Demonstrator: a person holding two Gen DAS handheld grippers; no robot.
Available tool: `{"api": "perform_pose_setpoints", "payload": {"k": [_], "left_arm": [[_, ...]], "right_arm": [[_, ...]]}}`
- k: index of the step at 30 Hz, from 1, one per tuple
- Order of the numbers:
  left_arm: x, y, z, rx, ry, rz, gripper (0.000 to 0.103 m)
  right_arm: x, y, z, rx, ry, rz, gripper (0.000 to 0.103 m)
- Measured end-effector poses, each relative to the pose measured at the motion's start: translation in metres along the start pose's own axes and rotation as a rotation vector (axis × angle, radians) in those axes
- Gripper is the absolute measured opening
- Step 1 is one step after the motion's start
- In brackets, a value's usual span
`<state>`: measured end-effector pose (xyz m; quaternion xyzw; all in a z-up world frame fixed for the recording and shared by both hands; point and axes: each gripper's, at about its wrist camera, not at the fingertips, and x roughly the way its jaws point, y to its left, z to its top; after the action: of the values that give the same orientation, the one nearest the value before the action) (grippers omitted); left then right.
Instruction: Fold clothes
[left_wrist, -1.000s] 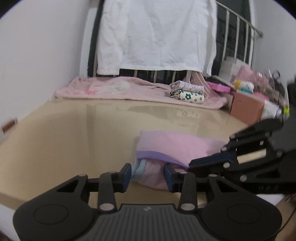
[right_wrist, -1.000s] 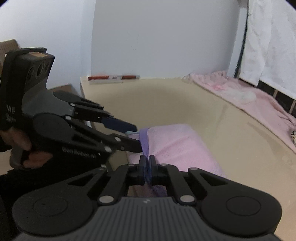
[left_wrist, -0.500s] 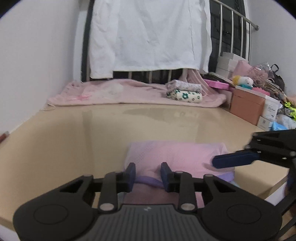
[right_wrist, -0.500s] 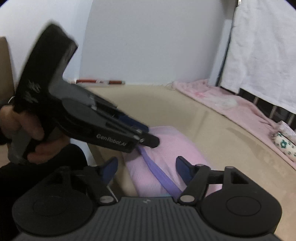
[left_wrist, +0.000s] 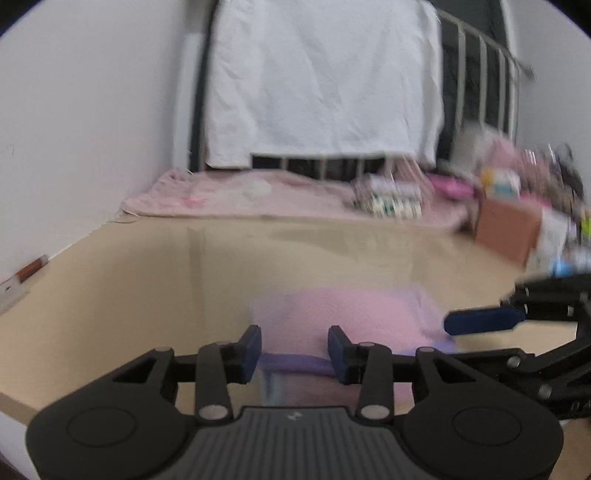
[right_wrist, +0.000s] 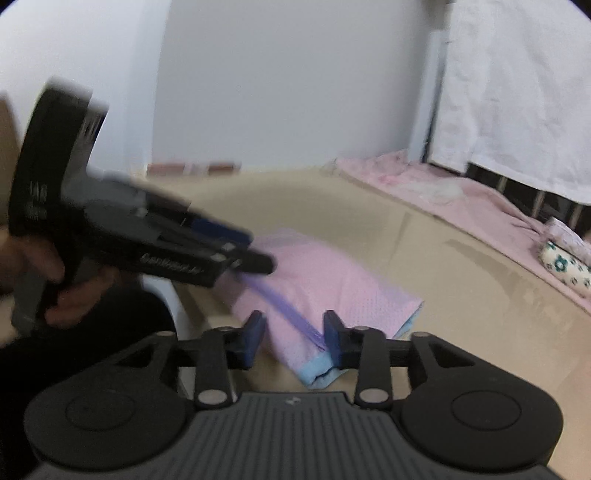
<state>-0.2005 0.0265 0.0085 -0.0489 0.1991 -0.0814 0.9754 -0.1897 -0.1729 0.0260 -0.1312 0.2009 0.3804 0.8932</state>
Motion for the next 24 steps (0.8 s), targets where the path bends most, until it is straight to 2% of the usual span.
{"api": "perform_pose_setpoints", "payload": {"k": [3,5,6,8,11,15,17,20,21,24], "left_arm": [[-0.001,0.005,0.006,-0.029,-0.028,-0.087,0.039],[0.007,0.000,-0.002,0.015,0.022,-0.077,0.032],[0.010,-0.001,-0.008,0.039,0.049,-0.067,0.028],[0.006,0.001,-0.020,0.044,0.021,-0.068,0.033],[0.002,0.000,-0.026,0.065,-0.010,-0.058,0.033],[0.002,-0.002,-0.028,0.085,-0.021,-0.061,0.033],[0.004,-0.001,-0.027,0.075,-0.014,-0.067,0.034],[0.003,-0.004,-0.028,0.071,-0.012,-0.050,0.034],[0.003,-0.005,-0.028,0.071,-0.014,-0.043,0.034],[0.002,-0.008,-0.030,0.074,-0.018,-0.022,0.033]], "right_arm": [[0.004,-0.015,0.007,0.190,-0.073,-0.099,0.038],[0.015,-0.015,0.002,0.291,-0.078,-0.145,0.038],[0.021,-0.012,-0.003,0.310,-0.065,-0.151,0.038],[0.032,0.003,-0.016,0.270,-0.022,-0.190,0.038],[0.029,0.010,-0.022,0.291,-0.050,-0.207,0.039],[0.026,-0.007,0.007,0.380,-0.101,-0.212,0.043],[0.037,-0.016,0.016,0.427,-0.083,-0.216,0.044],[0.067,-0.031,0.014,0.501,0.038,-0.282,0.043],[0.067,-0.035,0.011,0.533,0.037,-0.302,0.049],[0.055,-0.047,0.000,0.636,-0.012,-0.358,0.047]]}}
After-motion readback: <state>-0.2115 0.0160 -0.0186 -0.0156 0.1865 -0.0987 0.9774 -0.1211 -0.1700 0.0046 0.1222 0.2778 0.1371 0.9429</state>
